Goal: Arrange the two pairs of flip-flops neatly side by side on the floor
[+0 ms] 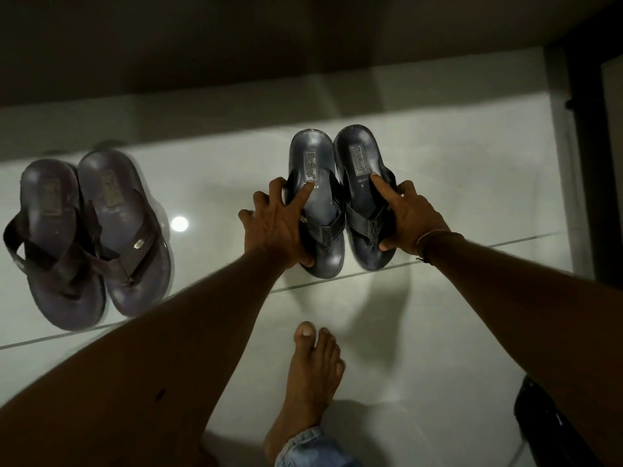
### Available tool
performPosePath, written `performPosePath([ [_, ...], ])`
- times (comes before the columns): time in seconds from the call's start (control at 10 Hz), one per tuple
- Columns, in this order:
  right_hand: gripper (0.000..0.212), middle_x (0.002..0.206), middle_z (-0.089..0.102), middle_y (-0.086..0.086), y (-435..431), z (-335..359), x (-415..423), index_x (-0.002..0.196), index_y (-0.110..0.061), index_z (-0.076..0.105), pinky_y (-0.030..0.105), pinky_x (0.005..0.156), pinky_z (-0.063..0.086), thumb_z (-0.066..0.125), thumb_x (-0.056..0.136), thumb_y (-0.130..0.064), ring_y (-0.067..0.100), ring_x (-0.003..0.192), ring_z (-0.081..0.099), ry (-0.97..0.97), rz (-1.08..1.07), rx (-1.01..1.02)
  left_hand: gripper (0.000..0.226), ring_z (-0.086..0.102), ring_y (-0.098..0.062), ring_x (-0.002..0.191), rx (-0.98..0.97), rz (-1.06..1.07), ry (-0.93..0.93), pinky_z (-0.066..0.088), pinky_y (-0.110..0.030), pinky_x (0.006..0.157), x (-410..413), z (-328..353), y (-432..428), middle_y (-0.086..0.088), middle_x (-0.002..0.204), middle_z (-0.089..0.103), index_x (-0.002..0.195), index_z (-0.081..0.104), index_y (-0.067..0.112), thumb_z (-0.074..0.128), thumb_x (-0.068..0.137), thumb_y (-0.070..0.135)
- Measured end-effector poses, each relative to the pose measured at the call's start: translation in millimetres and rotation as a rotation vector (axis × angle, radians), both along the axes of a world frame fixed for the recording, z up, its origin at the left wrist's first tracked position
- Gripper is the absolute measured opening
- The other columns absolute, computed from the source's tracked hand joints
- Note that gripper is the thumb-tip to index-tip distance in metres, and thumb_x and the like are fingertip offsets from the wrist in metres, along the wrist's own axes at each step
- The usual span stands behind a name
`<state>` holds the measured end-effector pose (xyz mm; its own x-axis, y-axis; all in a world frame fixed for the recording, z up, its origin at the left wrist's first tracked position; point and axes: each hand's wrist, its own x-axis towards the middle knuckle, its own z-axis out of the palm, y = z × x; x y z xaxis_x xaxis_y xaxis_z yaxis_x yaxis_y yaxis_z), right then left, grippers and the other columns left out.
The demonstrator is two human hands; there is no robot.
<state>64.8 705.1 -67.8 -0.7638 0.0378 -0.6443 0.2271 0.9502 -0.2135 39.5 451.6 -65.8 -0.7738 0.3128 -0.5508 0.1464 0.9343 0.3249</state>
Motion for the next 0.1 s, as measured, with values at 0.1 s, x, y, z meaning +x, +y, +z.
performPosePath([
  [0.1,0.160,0.158,0.026,0.020,1.9,12.5,2.2,0.158,-0.049,-0.013,0.060,0.095,0.055,0.100,0.049,-0.019,0.051,0.121,0.057,0.063,-0.105,-0.009,0.156,0.030,-0.044,0.140,0.016,0.045,-0.027,0.040,-0.067,0.106,0.3,10.6,-7.1,-0.009,0.164,0.011,0.157,-0.005,0.048,0.096,0.039,0.065],
])
